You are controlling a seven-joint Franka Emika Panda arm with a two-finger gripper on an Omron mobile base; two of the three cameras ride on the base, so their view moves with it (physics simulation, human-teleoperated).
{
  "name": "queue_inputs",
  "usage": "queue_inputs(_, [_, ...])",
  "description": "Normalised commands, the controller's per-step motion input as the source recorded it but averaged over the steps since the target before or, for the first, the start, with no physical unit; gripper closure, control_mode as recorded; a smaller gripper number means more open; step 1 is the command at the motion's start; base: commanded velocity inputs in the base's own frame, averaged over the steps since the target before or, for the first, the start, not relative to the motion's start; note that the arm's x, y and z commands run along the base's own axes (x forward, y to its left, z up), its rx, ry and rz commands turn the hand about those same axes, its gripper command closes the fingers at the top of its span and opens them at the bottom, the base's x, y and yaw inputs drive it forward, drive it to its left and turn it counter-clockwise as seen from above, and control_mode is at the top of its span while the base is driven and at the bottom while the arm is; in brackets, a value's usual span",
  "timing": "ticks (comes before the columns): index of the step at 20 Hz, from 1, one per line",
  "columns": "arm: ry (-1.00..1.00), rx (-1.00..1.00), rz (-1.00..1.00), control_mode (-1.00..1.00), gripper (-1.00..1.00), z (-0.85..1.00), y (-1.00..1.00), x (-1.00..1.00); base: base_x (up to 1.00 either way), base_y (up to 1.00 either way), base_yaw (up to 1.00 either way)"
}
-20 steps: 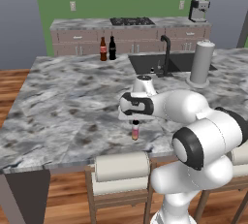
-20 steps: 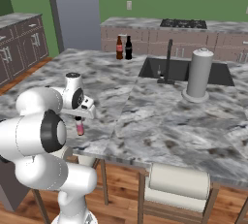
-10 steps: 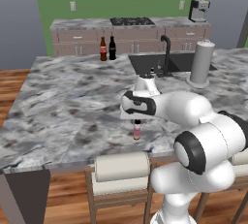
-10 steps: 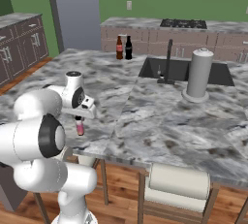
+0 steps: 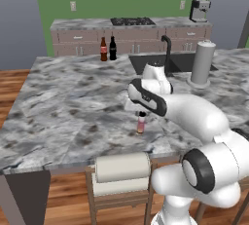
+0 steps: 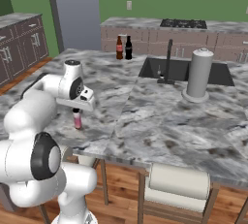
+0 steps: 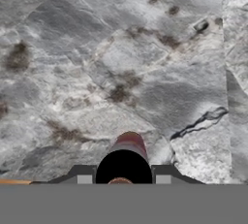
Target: Place the large bottle from the dining counter next to the other large bottle outside the sink, and place the small bottle from the dining counter next to the other small bottle inside the sink.
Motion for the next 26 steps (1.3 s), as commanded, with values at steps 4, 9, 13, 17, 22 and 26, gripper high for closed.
queue_inputs(4, [0.0, 0.0, 0.0, -1.0, 1.0, 0.42, 0.0, -0.39, 0.0, 0.0, 0.0])
queue_inputs(9, [0.0, 0.0, 0.0, -1.0, 1.0, 0.32, -0.11, -0.69, 0.0, 0.0, 0.0])
queue_inputs(13, [0.0, 0.0, 0.0, -1.0, 1.0, 0.37, -0.31, -0.55, 0.0, 0.0, 0.0])
queue_inputs(17, [0.0, 0.03, 0.01, -1.0, 1.0, 0.46, -0.57, -0.29, 0.0, 0.0, 0.0])
queue_inputs(22, [0.0, 0.01, 0.06, -1.0, 1.0, 0.33, -0.48, -0.38, 0.0, 0.0, 0.0])
queue_inputs(26, [-0.1, 0.0, 0.1, -1.0, 1.0, 0.16, -0.17, -0.73, 0.0, 0.0, 0.0])
